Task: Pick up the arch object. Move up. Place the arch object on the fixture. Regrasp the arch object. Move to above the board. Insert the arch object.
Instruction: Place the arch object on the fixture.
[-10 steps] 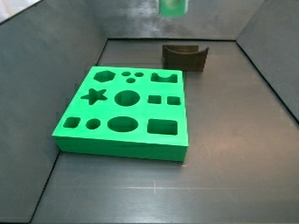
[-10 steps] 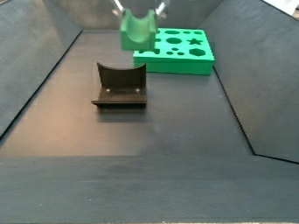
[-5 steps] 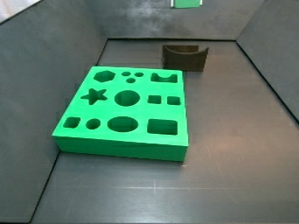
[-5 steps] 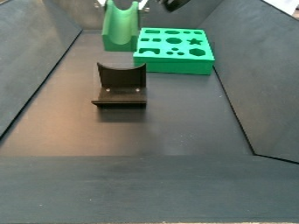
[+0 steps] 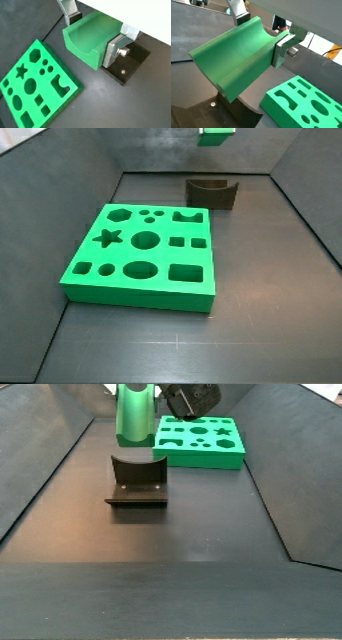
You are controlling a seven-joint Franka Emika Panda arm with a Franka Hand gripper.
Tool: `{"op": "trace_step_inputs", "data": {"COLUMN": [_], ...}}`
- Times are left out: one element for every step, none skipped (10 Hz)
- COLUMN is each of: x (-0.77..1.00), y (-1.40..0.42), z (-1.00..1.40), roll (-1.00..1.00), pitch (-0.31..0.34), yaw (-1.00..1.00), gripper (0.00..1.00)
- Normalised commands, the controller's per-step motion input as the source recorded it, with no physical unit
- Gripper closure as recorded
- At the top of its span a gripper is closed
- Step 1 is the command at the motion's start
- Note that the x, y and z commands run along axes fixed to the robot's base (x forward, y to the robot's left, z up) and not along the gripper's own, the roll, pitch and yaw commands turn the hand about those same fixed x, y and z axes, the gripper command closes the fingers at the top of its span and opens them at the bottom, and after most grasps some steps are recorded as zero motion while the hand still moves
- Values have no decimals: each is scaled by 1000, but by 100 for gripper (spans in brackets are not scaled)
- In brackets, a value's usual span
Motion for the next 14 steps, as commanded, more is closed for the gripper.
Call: {"op": "trace_step_inputs", "data": {"x": [124,128,140,146,154,160,168,174,138,111,84,84,84,70], "y": [129,134,136,133,136,139,136,126,103,85,127,127,127,139], "z": [-1000,-1000,-1000,-1000,-1000,-1000,-1000,-974,-752,-531,-373,-373,-373,-366], "roll": [-1000,-1000,-1000,-898,-660,-479,-306,-190,-151,-132,-84,-84,-84,-79], "pitch": [217,215,271,274,237,197,158,93,53,25,-21,-21,-21,-30], "yaw": [68,56,-16,-52,-126,-171,-201,-216,-217,-205,-168,-168,-168,-149], "gripper": [100,100,100,100,100,100,100,100,100,100,100,100,100,100]}}
